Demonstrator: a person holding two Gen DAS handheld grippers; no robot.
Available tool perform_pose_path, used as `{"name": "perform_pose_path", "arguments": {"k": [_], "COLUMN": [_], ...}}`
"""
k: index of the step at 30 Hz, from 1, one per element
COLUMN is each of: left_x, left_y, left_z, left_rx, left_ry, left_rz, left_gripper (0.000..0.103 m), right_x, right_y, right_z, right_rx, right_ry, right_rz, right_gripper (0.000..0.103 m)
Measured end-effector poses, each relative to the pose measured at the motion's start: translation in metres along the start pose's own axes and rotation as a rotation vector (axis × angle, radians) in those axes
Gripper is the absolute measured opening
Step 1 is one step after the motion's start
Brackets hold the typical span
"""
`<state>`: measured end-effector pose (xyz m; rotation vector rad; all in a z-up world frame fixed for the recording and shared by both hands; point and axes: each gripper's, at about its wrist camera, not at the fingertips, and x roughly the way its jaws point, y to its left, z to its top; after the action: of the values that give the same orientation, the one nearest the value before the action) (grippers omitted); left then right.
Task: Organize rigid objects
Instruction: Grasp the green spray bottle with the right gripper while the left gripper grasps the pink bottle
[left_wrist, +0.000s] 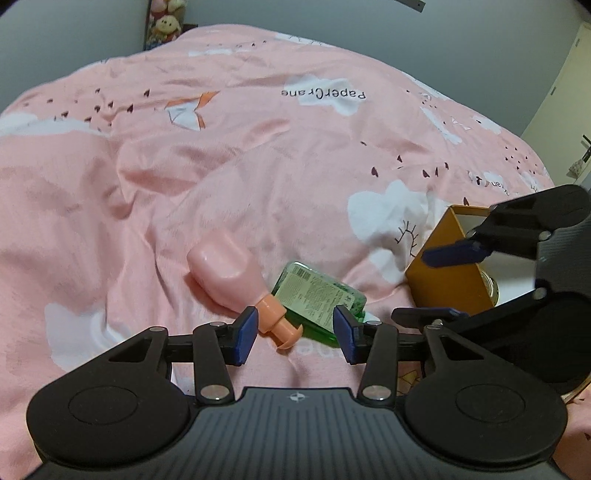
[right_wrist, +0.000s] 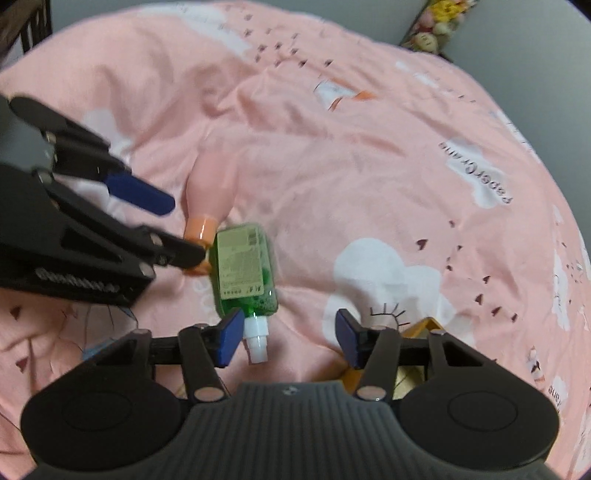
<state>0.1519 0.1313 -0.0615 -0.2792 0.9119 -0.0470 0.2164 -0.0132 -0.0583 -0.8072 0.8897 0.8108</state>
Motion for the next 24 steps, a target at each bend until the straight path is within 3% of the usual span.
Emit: {"name": "perform_pose_path", "arguments": {"k": [5, 11, 16, 24], "left_x": [0.01, 0.016, 0.017, 0.02], "left_y": [0.004, 0.013, 0.023, 0.043], "left_z": [-0.001, -0.001, 0.002, 0.006], "left_rx": [-0.004, -0.035, -0.082, -0.28], "left_ry": [0.021, 0.037, 0.039, 0.027], "left_rz": [-0.008, 0.016, 0.029, 0.052], "left_gripper": [0.053, 0.052, 0.052, 0.052], "right_x": [0.024, 0.039, 0.055, 0.077], "right_y": [-0.002, -0.003, 0.004, 0.013], "right_z": [0.006, 0.019, 0.028, 0.041], "right_rx": [-0.036, -0.016, -0.025, 0.01], "right_ry": [0.074, 0.092, 0.095, 0.111], "right_rz": [0.023, 0.108, 0.139, 0.165], "right_gripper": [0.043, 0.044, 0.052, 0.048]}}
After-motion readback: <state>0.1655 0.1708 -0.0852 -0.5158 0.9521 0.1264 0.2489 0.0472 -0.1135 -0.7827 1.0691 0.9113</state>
